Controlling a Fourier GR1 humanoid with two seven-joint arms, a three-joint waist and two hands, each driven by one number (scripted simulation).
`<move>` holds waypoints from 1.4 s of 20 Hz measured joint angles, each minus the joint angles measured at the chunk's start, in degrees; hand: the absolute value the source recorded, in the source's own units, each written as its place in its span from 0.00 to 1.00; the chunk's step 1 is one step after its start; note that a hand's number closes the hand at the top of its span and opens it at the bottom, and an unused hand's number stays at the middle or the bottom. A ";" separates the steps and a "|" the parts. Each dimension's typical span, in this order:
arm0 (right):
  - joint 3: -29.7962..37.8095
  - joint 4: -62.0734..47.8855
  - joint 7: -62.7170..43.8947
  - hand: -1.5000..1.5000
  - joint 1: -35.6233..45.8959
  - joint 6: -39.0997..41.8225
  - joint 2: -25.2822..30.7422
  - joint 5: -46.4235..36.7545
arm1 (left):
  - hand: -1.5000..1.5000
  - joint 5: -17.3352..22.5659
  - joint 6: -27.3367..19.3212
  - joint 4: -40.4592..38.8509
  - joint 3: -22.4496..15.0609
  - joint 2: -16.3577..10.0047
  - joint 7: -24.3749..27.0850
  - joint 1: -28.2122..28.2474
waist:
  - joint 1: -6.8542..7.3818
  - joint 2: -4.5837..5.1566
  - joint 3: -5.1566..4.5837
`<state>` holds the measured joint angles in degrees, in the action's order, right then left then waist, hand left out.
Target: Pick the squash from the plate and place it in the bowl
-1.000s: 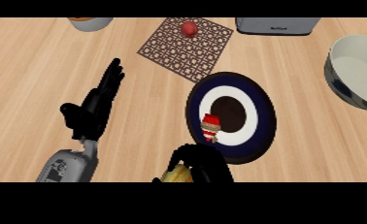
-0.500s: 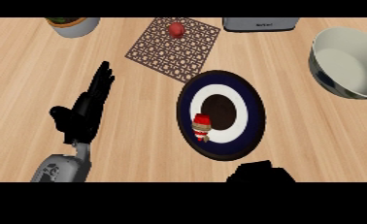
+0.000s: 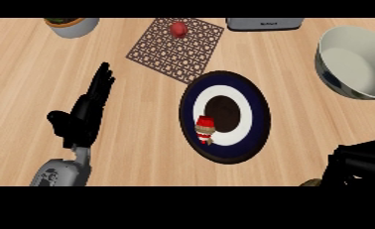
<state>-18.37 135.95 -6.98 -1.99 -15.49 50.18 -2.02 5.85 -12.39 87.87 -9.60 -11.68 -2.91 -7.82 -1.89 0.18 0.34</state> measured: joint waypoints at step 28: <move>18.77 -86.67 39.80 1.00 32.00 16.81 2.43 -8.14 | 0.50 -1.95 2.36 -1.51 -0.87 2.55 -1.57 -4.10 | 4.77 0.65 -0.20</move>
<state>0.40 49.28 32.82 30.01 1.32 52.61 -10.16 3.90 -10.03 86.36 -10.47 -9.13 -4.48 -11.92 2.88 0.83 0.14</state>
